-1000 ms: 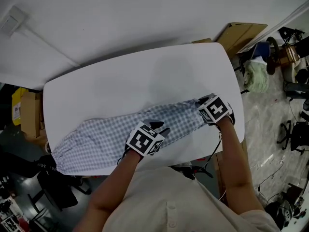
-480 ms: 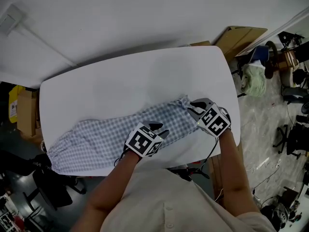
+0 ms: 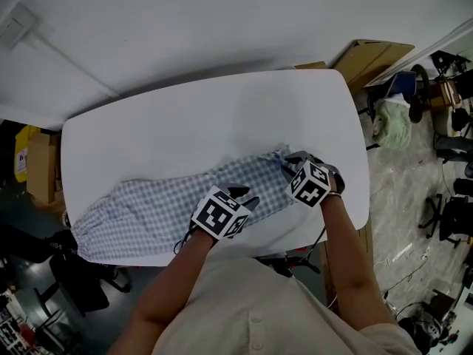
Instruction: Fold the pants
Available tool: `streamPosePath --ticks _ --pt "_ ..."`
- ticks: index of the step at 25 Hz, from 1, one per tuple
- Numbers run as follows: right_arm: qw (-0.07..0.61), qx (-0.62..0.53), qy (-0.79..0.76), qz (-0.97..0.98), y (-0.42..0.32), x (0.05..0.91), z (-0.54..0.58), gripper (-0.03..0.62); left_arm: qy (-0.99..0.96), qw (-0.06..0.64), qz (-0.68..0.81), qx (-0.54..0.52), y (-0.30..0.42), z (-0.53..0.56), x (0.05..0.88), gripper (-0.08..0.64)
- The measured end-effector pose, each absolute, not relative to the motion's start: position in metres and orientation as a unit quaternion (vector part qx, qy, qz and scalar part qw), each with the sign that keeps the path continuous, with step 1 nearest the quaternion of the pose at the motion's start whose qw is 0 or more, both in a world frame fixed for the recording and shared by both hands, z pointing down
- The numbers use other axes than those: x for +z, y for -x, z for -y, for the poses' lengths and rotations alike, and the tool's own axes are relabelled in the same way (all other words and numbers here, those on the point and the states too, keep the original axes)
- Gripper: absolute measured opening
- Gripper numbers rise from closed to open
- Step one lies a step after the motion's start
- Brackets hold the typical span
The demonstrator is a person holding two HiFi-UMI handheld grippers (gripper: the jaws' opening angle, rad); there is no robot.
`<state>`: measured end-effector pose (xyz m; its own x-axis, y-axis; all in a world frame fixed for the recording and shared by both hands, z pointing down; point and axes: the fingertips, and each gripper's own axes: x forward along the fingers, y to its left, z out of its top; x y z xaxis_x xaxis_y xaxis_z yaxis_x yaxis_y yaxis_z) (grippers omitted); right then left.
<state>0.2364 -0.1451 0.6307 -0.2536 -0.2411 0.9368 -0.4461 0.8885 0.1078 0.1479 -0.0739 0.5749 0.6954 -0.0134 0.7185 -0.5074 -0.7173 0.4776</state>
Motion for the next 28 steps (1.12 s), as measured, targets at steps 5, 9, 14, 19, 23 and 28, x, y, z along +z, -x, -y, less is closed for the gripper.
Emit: streamPosePath --ticks 5,9,14,19,23,28 --pt "0.591 0.08 -0.219 0.772 -0.244 0.636 0.156 0.035 -0.854 0.345 0.151 0.36 -0.153 0.072 0.574 0.13" --pt "0.571 0.11 -0.265 0.769 -0.256 0.624 0.183 0.034 -0.853 0.346 0.153 0.36 -0.152 0.072 0.573 0.13" --pt "0.536 0.185 -0.318 0.76 -0.269 0.628 0.203 0.034 -0.851 0.351 0.156 0.359 -0.149 0.072 0.574 0.13" --pt "0.457 0.248 -0.357 0.776 -0.276 0.626 0.204 0.034 -0.851 0.357 0.158 0.351 -0.15 0.073 0.572 0.13" --pt "0.381 0.315 -0.373 0.785 -0.282 0.621 0.2 0.035 -0.853 0.362 0.151 0.345 -0.153 0.071 0.571 0.13" --pt "0.25 0.418 -0.394 0.779 -0.288 0.616 0.202 0.038 -0.855 0.363 0.141 0.343 -0.154 0.067 0.569 0.13"
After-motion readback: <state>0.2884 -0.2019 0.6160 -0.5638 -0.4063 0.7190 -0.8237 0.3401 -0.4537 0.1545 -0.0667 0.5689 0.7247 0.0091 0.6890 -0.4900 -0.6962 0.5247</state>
